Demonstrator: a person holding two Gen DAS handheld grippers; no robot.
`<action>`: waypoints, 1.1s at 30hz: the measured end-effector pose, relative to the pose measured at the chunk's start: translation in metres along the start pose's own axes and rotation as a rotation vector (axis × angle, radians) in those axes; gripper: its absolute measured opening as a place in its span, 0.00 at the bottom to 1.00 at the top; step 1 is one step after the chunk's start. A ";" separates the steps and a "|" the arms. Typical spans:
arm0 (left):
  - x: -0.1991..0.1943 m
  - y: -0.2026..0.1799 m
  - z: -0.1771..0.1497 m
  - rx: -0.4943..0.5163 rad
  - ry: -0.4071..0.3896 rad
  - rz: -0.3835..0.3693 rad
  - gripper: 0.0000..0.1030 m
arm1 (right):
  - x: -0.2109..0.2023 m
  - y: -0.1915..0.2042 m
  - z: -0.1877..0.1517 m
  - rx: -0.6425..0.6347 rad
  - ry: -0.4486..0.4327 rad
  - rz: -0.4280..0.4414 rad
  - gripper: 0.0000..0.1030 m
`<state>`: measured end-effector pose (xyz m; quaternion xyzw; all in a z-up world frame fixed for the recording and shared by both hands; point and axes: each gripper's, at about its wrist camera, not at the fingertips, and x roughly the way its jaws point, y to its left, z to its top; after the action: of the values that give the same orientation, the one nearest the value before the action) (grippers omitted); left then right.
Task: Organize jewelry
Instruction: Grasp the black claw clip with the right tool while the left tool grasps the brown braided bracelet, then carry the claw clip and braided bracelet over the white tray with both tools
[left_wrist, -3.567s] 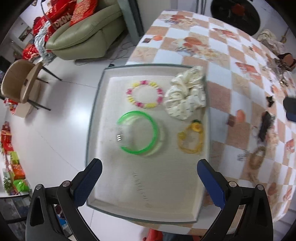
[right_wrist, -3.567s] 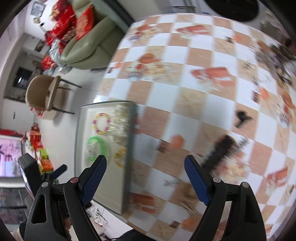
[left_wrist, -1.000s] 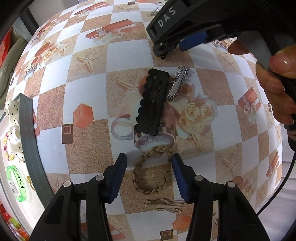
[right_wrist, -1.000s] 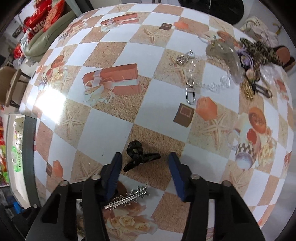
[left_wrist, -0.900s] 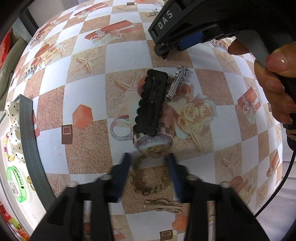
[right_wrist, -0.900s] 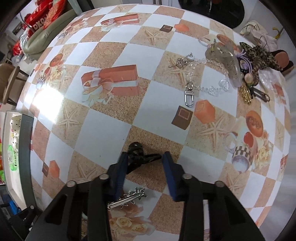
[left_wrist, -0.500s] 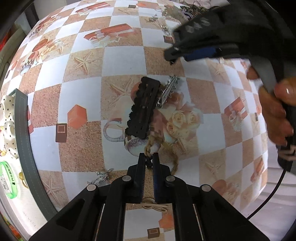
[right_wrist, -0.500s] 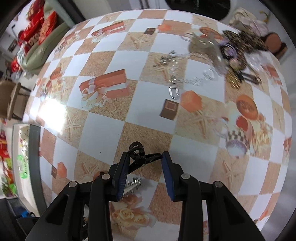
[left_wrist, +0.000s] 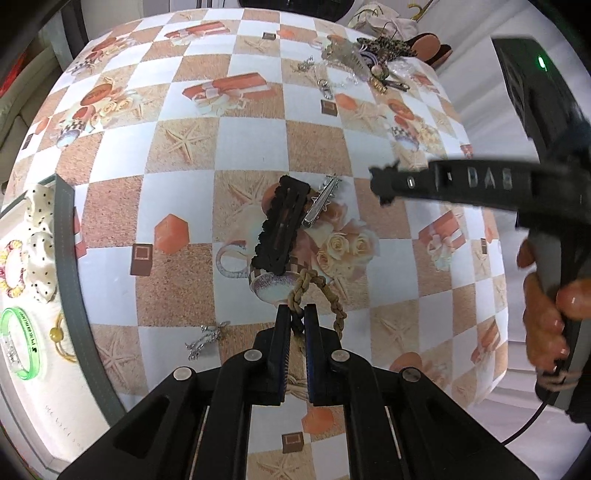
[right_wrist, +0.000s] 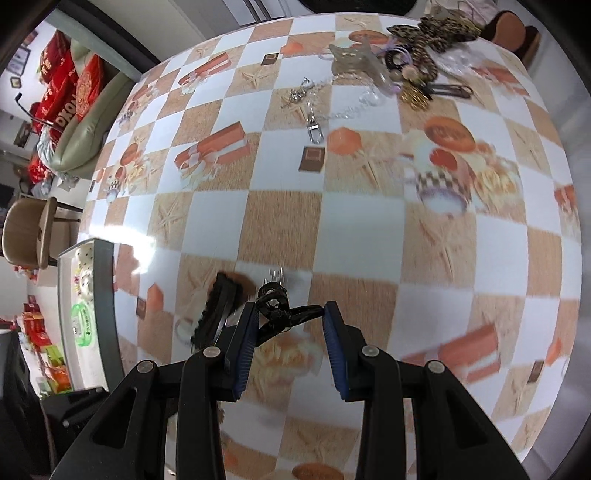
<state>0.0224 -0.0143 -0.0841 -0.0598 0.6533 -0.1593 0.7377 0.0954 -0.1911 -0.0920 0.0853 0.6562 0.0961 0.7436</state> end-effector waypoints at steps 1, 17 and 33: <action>-0.001 -0.002 -0.001 0.000 -0.005 -0.001 0.12 | -0.002 0.000 -0.003 0.003 0.001 0.001 0.37; -0.047 0.028 -0.023 -0.045 -0.078 0.003 0.12 | -0.033 0.033 -0.035 -0.007 -0.004 0.017 0.37; -0.098 0.137 -0.076 -0.276 -0.172 0.064 0.12 | -0.021 0.166 -0.030 -0.241 0.023 0.079 0.38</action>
<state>-0.0401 0.1545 -0.0422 -0.1531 0.6049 -0.0389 0.7805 0.0582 -0.0361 -0.0341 0.0197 0.6444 0.2043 0.7366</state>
